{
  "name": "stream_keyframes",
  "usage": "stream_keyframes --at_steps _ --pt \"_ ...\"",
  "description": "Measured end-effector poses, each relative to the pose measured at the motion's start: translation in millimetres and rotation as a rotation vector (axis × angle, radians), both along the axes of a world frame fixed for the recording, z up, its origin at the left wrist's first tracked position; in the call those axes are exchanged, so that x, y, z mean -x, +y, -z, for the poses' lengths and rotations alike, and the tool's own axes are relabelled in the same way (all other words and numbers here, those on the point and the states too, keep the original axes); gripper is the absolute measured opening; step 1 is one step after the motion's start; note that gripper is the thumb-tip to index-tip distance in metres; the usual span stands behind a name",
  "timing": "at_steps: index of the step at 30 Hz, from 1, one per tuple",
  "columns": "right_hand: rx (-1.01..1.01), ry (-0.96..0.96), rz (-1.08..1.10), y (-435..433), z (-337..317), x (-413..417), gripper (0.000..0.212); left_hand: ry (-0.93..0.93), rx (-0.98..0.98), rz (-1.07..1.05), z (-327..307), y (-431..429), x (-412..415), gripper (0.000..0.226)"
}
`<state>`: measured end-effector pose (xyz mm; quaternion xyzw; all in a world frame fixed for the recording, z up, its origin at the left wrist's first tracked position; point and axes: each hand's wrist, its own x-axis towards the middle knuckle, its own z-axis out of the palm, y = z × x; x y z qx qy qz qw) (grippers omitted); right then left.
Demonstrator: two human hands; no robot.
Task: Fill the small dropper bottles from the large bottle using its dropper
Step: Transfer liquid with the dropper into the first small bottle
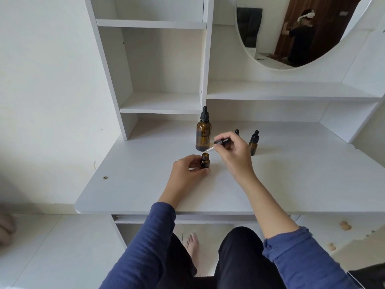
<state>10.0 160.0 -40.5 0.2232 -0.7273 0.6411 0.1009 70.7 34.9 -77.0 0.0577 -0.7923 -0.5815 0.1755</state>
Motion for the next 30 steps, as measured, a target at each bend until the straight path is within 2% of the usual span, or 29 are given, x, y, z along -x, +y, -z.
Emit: stream_keyframes --at_steps 4,8,12,14,18,23,26,30 --pt "-0.130 0.037 -0.042 0 -8 1 0.016 0.005 -0.007 0.000 2 -1 2 0.024" --pt "-0.316 0.038 -0.163 -4 -13 5 0.028 0.016 0.018 -0.005 4 -1 3 0.023" --pt "-0.434 0.080 -0.175 -4 -3 9 0.018 0.039 0.065 -0.016 4 -1 2 0.022" --pt "-0.403 0.071 -0.147 -5 3 9 0.018 0.048 0.076 -0.020 4 -1 1 0.019" --pt "-0.322 0.045 -0.087 -7 13 8 0.034 0.056 0.088 -0.018 3 -1 0 0.017" --pt "-0.008 -0.065 -0.260 -4 29 -1 0.029 0.020 0.047 -0.028 5 -2 2 0.022" --pt "0.049 -0.065 -0.331 -6 33 -3 0.033 0.020 0.049 -0.030 4 -2 3 0.023" --pt "0.000 -0.003 -0.159 -9 34 -1 0.031 0.038 0.099 -0.028 2 -2 3 0.020"
